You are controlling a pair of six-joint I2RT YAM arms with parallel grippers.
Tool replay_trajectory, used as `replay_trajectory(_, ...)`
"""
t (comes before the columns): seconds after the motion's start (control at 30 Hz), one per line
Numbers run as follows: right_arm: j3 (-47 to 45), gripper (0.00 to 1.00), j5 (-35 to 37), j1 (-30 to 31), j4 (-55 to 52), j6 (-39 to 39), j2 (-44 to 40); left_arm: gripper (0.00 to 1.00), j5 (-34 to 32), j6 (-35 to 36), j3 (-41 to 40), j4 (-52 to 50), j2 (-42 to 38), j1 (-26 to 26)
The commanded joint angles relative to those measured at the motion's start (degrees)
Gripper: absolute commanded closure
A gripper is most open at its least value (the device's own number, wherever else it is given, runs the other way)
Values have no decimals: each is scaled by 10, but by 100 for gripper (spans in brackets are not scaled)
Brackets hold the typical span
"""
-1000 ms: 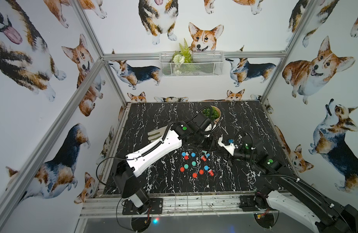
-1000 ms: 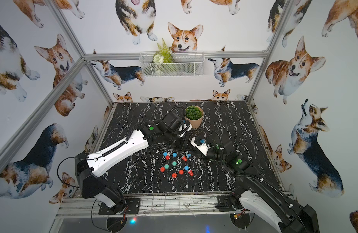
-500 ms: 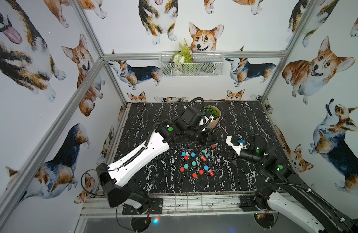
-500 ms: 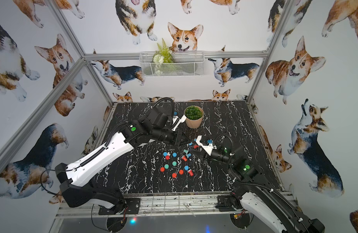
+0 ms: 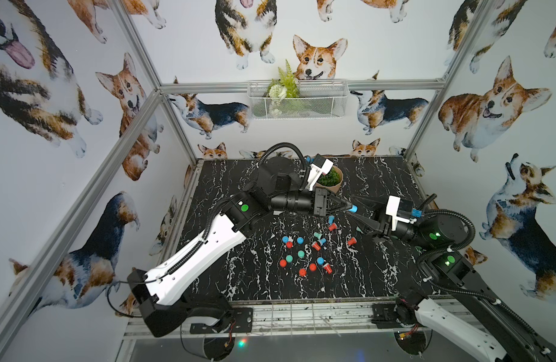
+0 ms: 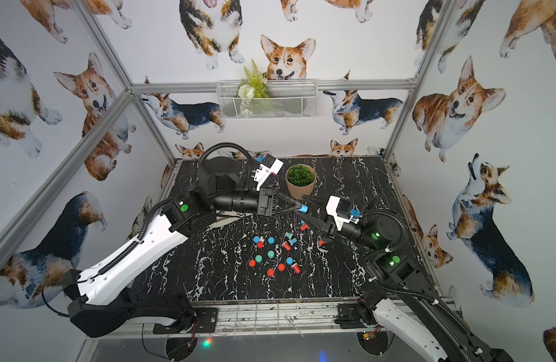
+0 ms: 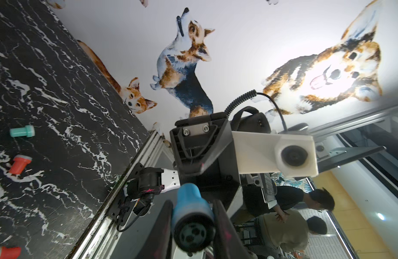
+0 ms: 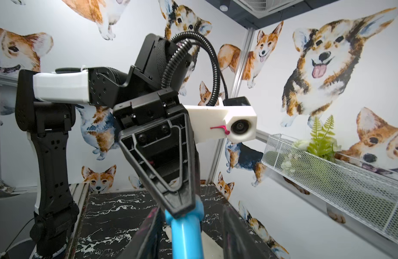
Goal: Close the stamp cap
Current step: Pick up the stamp from the center of the board.
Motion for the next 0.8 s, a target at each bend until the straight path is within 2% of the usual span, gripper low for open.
replay_trajectory(0.0, 15, 56, -29, 1, 59, 22, 7, 84, 32, -43, -2, 73, -9, 1)
replay_trajectory(0.77, 29, 74, -37, 1, 106, 64, 24, 83, 36, -78, -25, 122, -21, 0)
